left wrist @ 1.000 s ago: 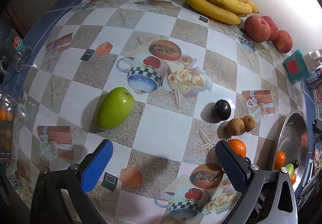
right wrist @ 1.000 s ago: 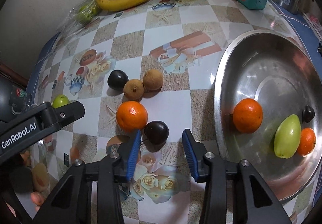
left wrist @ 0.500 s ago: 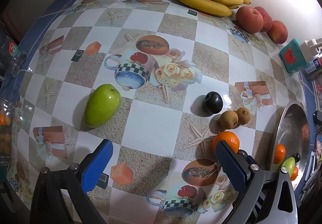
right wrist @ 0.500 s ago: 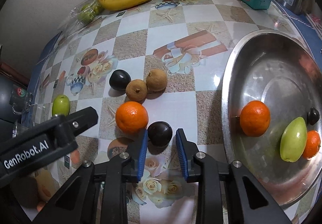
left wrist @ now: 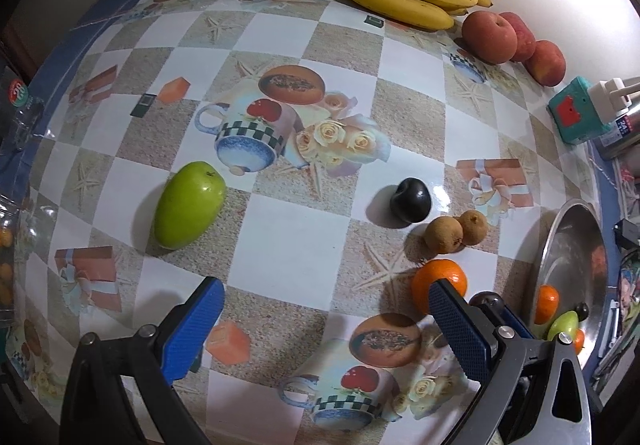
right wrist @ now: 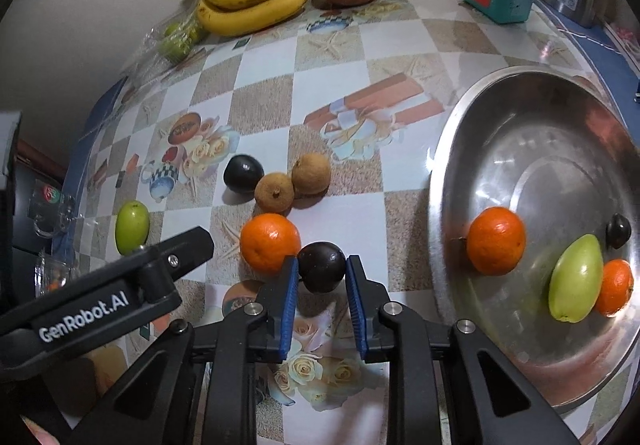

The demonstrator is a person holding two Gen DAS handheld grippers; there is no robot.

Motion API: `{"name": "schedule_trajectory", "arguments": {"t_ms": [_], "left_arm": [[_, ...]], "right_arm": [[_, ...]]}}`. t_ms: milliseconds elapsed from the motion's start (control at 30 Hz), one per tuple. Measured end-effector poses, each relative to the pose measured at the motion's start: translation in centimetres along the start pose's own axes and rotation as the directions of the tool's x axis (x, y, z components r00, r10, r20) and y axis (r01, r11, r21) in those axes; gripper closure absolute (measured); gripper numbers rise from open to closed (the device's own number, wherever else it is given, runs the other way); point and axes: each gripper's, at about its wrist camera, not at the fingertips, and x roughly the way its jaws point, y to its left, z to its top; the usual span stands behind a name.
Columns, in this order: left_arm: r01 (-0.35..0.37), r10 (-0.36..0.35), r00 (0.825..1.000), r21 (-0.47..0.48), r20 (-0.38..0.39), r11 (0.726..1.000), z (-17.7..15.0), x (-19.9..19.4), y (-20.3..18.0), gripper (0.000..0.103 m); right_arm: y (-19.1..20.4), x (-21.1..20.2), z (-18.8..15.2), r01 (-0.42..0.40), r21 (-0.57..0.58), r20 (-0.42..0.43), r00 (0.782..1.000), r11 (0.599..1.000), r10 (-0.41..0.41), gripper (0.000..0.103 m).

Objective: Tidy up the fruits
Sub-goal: 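Grasp the orange with the left tool, then carry the dark plum and the orange in both tools over the steel plate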

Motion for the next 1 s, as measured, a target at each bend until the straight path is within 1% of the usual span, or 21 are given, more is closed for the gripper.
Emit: {"name": "schedule_trajectory", "arguments": {"t_ms": [67, 200, 333, 400, 433, 500, 533, 567, 633, 667, 700, 767, 967, 1000], "left_arm": [[0.026, -0.026, 1.000, -0.006, -0.004, 1.000, 0.0, 0.1, -0.1, 0.000], [0.047, -0.047, 0.999, 0.012, -0.003, 0.999, 0.0, 0.2, -0.6, 0.000], [0.110, -0.109, 0.994, 0.034, -0.015, 0.993, -0.1, 0.6, -1.6, 0.002], [0.143, -0.142, 0.990, 0.050, -0.024, 0.989, -0.2, 0.9, -2.3, 0.007], [0.149, -0.148, 0.989, 0.059, -0.026, 0.987, -0.2, 0.9, -2.7, 0.011], [0.159, -0.156, 0.987, 0.078, -0.035, 0.984, -0.4, 1.3, -3.5, 0.015], [0.168, -0.165, 0.985, 0.081, -0.039, 0.982, -0.5, 1.4, -3.8, 0.018], [0.188, -0.185, 0.982, 0.084, -0.045, 0.979, -0.6, 1.6, -4.1, 0.024], [0.214, -0.209, 0.976, 0.093, -0.054, 0.972, -0.7, 1.8, -4.7, 0.032], [0.216, -0.212, 0.976, 0.096, -0.054, 0.972, -0.7, 1.8, -4.9, 0.036], [0.217, -0.213, 0.976, 0.101, -0.054, 0.971, -0.7, 1.9, -5.1, 0.039], [0.214, -0.209, 0.976, 0.105, -0.052, 0.971, -0.7, 2.1, -5.3, 0.051], [0.225, -0.222, 0.974, 0.083, -0.045, 0.971, -0.5, 2.4, -5.0, 0.062], [0.226, -0.223, 0.974, 0.082, -0.043, 0.971, -0.5, 2.4, -5.1, 0.062]], "right_arm": [[-0.7, -0.5, 0.2, -0.004, 0.028, 0.009, 1.000, 1.000, 0.004, 0.078], [-2.3, -1.9, 0.5, -0.011, 0.086, 0.048, 0.999, 0.996, 0.007, 0.078], [-3.5, -3.1, 0.7, -0.015, 0.123, 0.081, 0.997, 0.992, 0.005, 0.078], [-4.1, -3.6, 0.8, -0.021, 0.144, 0.092, 0.996, 0.989, 0.008, 0.078], [-4.4, -3.8, 0.7, -0.024, 0.153, 0.099, 0.995, 0.988, 0.009, 0.078], [-4.9, -4.2, 0.7, -0.026, 0.168, 0.110, 0.994, 0.985, 0.008, 0.078], [-5.0, -4.3, 0.7, -0.025, 0.172, 0.112, 0.994, 0.985, 0.006, 0.078], [-5.2, -4.4, 0.7, -0.026, 0.178, 0.113, 0.994, 0.984, 0.005, 0.078], [-5.5, -4.5, 0.7, -0.029, 0.186, 0.112, 0.994, 0.982, 0.008, 0.078], [-5.5, -4.5, 0.7, -0.030, 0.189, 0.111, 0.994, 0.982, 0.009, 0.078], [-5.5, -4.5, 0.7, -0.030, 0.190, 0.110, 0.994, 0.981, 0.009, 0.078], [-5.6, -4.5, 0.7, -0.032, 0.191, 0.110, 0.994, 0.981, 0.011, 0.078], [-5.6, -4.8, 0.7, -0.041, 0.191, 0.118, 0.993, 0.981, 0.019, 0.078], [-5.6, -4.8, 0.7, -0.043, 0.191, 0.118, 0.993, 0.981, 0.020, 0.078]]}}
